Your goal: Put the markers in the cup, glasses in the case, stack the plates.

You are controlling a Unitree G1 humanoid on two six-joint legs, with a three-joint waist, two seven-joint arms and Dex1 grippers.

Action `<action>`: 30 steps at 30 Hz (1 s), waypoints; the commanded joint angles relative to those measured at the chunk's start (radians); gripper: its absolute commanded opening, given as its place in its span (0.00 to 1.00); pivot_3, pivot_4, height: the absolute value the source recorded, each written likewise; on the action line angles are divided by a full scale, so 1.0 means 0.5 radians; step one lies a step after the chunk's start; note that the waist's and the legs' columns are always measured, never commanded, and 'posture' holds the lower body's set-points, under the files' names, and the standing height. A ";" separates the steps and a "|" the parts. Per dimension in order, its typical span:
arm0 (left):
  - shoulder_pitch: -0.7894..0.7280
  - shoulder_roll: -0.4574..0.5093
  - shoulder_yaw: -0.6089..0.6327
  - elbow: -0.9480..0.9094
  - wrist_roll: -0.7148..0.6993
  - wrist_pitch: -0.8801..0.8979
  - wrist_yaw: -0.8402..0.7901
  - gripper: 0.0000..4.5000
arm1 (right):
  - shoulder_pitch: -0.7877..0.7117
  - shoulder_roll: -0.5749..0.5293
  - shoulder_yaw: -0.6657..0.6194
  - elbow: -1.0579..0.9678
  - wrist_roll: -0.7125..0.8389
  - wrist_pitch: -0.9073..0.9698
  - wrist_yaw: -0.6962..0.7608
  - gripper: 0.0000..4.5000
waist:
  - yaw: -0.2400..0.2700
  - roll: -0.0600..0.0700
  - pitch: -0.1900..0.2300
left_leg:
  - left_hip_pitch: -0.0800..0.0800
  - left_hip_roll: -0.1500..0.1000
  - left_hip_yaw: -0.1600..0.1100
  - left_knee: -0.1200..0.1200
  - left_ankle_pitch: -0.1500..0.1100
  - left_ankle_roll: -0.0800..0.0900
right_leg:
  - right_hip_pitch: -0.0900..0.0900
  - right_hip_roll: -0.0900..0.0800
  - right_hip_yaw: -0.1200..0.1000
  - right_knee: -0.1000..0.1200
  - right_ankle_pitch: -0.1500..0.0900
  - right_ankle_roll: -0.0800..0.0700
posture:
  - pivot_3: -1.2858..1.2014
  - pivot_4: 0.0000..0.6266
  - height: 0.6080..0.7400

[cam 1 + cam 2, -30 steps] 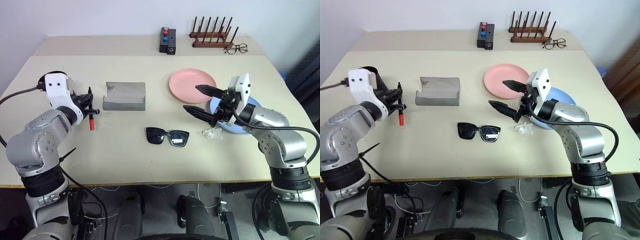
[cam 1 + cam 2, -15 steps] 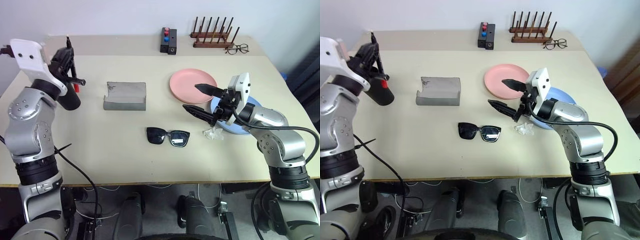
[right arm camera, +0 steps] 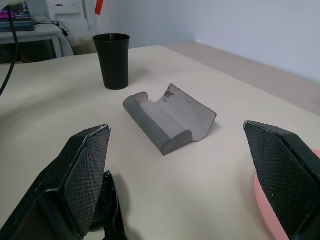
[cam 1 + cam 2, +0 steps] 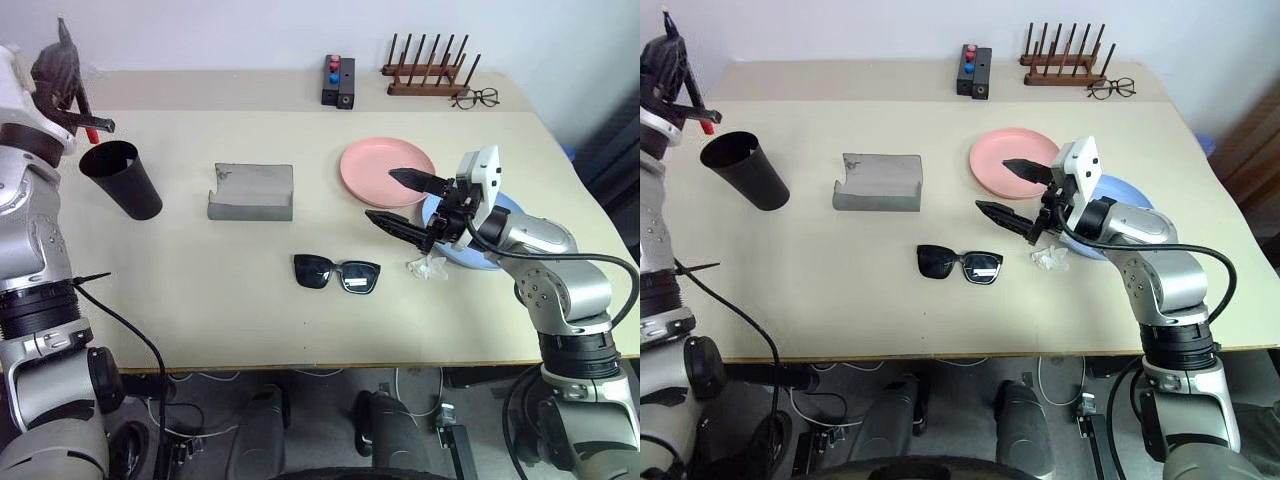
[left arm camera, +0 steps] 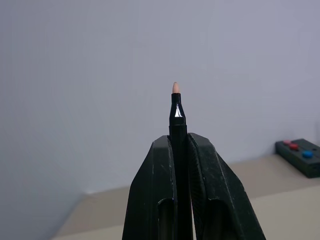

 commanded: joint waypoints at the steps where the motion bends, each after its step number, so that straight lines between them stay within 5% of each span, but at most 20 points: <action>1: -0.061 0.100 0.080 0.060 0.008 -0.139 0.006 0.00 | -0.080 -0.008 -0.031 -0.005 0.014 -0.023 0.023 0.97 | -0.001 0.000 0.000 | 0.000 0.000 0.000 0.000 0.000 0.000 | 0.000 0.000 0.000 0.000 0.000 0.000 | 0.52 0.24 1.00; 30: -0.350 0.326 0.113 0.761 -0.024 -0.747 -0.069 0.00 | -0.158 0.054 -0.060 0.025 0.062 -0.079 0.064 0.97 | 0.000 0.000 0.000 | 0.000 0.000 0.001 -0.002 0.000 0.000 | -0.001 0.000 0.000 0.000 0.000 0.001 | 0.52 0.24 1.00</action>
